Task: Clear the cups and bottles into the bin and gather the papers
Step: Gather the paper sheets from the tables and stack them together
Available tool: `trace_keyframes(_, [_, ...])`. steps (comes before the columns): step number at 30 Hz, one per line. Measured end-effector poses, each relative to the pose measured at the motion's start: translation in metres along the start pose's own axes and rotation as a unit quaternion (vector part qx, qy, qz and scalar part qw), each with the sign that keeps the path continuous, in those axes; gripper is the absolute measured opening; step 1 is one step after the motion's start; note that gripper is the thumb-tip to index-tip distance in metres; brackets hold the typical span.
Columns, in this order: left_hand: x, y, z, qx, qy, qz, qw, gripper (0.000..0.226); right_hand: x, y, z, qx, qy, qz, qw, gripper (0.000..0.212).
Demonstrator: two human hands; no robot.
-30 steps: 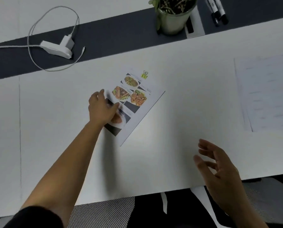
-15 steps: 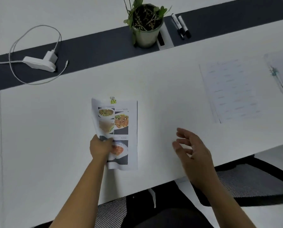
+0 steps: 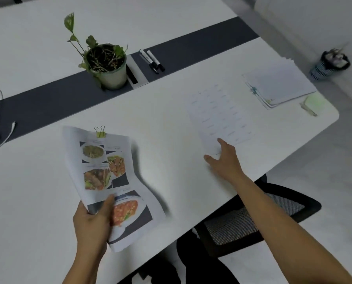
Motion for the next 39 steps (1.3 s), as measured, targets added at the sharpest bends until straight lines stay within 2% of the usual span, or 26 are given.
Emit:
trace_keyframes(3, [-0.015,-0.006,0.018,-0.026,0.006,0.032,0.999,0.022,-0.013,0.084,-0.014,-0.040,-0.052,0.062,0.996,0.100])
trace_keyframes(7, [-0.013,-0.005,0.039,-0.066,0.000,0.019,0.998,0.024,-0.027,0.167,-0.048,-0.115,-0.024,0.159,0.980,0.108])
trace_keyframes(9, [-0.010,-0.005,0.049,-0.070,0.010,0.022,0.997,0.026,-0.043,0.187,-0.057,-0.121,-0.034,0.204,0.971,0.117])
trace_keyframes(13, [-0.007,-0.007,0.065,-0.057,0.033,0.019,0.998,0.026,-0.064,0.186,-0.051,-0.105,-0.069,0.186,0.975,0.128])
trace_keyframes(16, [-0.008,-0.008,0.075,-0.043,0.043,0.021,0.998,0.026,-0.072,0.172,-0.037,-0.062,0.006,0.174,0.983,0.119])
trace_keyframes(20, [-0.018,-0.011,0.086,-0.025,0.035,0.031,0.999,0.027,-0.076,0.143,-0.010,-0.046,0.066,0.170,0.982,0.083])
trace_keyframes(23, [-0.027,-0.019,0.081,-0.017,0.024,0.049,0.998,0.027,-0.067,0.115,0.006,-0.065,0.087,0.117,0.987,0.065])
trace_keyframes(26, [-0.039,-0.031,0.064,-0.010,0.024,0.074,0.997,0.028,-0.062,0.073,0.022,-0.004,0.228,0.098,0.969,0.050])
trace_keyframes(29, [-0.051,-0.047,0.042,-0.004,0.006,0.100,0.995,0.028,-0.056,0.013,0.025,-0.005,0.288,0.068,0.955,0.036])
trace_keyframes(33, [-0.061,-0.071,0.010,0.020,-0.025,0.129,0.991,0.028,-0.053,-0.091,0.010,-0.064,0.396,0.048,0.915,0.036])
trace_keyframes(36, [-0.060,-0.089,-0.005,0.049,-0.057,0.134,0.988,0.032,-0.065,-0.170,-0.006,-0.124,0.440,0.037,0.889,0.040])
trace_keyframes(39, [-0.061,-0.108,0.004,0.097,-0.091,0.132,0.982,0.025,-0.089,-0.230,-0.028,-0.182,0.465,0.030,0.866,0.039])
Point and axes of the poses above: each hand's wrist, its own y-axis towards the middle knuckle, its own z-axis out of the palm, x = y × z, the point moved 3 cm from there along y, towards the middle knuckle, and after that the axes turned 6 degrees about z, right-handed, at the moved point
